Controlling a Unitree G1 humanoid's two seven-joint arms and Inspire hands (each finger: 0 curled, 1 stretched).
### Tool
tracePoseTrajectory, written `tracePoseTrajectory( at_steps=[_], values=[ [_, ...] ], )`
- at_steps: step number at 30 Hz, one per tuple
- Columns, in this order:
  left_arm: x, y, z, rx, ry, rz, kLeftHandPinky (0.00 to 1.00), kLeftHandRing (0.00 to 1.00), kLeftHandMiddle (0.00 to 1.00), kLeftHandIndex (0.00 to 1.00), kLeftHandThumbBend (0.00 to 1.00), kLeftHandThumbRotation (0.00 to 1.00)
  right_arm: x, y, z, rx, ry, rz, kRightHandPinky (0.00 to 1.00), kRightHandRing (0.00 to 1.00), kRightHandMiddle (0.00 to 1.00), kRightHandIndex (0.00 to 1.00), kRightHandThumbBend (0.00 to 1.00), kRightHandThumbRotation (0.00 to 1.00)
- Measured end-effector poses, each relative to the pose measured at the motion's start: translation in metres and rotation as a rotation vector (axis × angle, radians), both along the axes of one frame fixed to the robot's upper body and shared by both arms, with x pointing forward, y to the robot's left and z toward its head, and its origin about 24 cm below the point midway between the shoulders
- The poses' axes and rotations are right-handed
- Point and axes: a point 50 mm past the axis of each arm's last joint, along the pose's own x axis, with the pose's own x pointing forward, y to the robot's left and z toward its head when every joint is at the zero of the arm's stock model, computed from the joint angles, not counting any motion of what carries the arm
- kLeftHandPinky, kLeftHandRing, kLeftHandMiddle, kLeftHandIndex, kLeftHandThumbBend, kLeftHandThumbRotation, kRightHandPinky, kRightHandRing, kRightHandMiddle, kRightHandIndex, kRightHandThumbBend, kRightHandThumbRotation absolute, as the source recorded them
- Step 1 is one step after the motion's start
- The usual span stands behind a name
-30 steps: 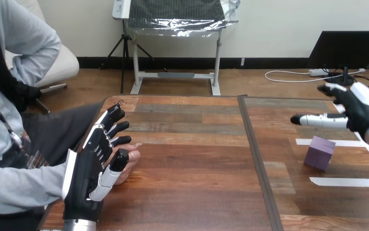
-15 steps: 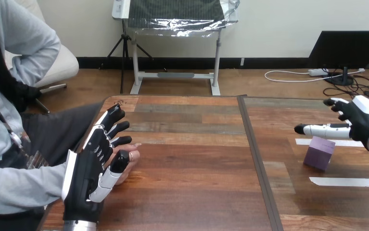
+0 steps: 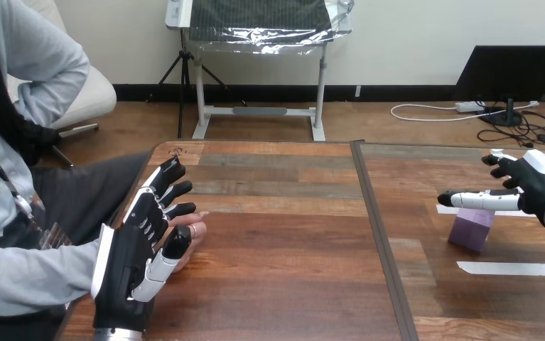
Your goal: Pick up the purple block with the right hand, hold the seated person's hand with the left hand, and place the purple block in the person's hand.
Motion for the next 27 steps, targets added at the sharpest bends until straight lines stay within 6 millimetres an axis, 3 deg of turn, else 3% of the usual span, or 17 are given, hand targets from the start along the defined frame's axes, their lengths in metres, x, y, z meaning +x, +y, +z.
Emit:
tracePoseTrajectory(
  at_steps=[2, 4, 11, 14, 17, 27],
  values=[
    [-0.0001, -0.0001, 0.0000, -0.001, 0.000, -0.003, 0.74, 0.84, 0.88, 0.87, 1.00, 0.81, -0.0001, -0.0001, -0.0001, 0.000, 0.001, -0.001, 0.58, 0.77, 0.75, 0.94, 1.00, 0.56],
    [-0.0001, -0.0002, 0.0000, 0.000, 0.000, -0.008, 0.74, 0.84, 0.88, 0.87, 1.00, 0.81, -0.0001, -0.0001, -0.0002, 0.000, 0.003, -0.001, 0.47, 0.65, 0.66, 0.94, 1.00, 0.56],
    [-0.0004, -0.0003, 0.0001, -0.001, -0.002, -0.025, 0.75, 0.84, 0.88, 0.87, 1.00, 0.81, -0.0004, 0.0004, -0.0013, -0.007, 0.013, 0.004, 0.29, 0.40, 0.43, 0.94, 1.00, 0.54],
    [-0.0005, -0.0004, 0.0002, -0.005, -0.004, -0.028, 0.74, 0.83, 0.87, 0.87, 1.00, 0.80, -0.0006, 0.0006, -0.0019, -0.005, 0.018, 0.005, 0.32, 0.47, 0.52, 0.94, 1.00, 0.54],
    [-0.0008, -0.0008, 0.0004, -0.007, -0.007, -0.028, 0.74, 0.83, 0.87, 0.86, 1.00, 0.80, -0.0008, 0.0008, -0.0026, -0.006, 0.025, 0.005, 0.34, 0.49, 0.50, 0.94, 1.00, 0.55],
    [-0.0015, -0.0032, 0.0009, -0.011, -0.019, -0.031, 0.74, 0.83, 0.87, 0.86, 1.00, 0.81, -0.0009, 0.0012, -0.0036, -0.013, 0.035, 0.004, 0.23, 0.30, 0.36, 0.94, 1.00, 0.56]
  ],
)
